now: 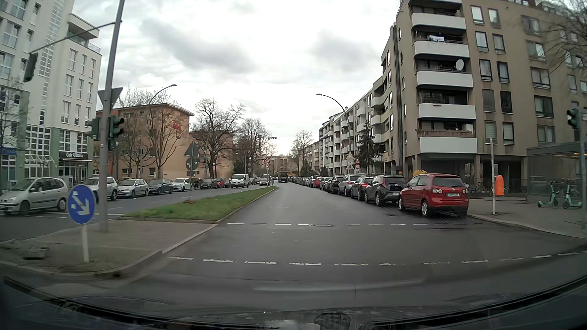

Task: Follow the waypoints while adhering to traffic rules and regulations

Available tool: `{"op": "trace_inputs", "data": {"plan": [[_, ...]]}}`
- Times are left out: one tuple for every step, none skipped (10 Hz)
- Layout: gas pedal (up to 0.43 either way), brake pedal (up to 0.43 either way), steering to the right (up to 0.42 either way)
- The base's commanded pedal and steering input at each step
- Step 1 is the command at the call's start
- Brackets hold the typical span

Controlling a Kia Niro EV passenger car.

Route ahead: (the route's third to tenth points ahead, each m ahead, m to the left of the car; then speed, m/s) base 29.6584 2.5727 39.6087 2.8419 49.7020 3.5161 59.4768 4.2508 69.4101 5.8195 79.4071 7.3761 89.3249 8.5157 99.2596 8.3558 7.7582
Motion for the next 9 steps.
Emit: {"op": "trace_inputs", "data": {"plan": [[0.020, 0.012, -0.005], [0.020, 0.012, -0.005], [0.020, 0.012, -0.005], [0.020, 0.012, -0.005], [0.020, 0.012, -0.005], [0.020, 0.012, -0.004], [0.020, 0.012, -0.004], [0.000, 0.012, -0.005], [0.000, 0.012, -0.004]]}}
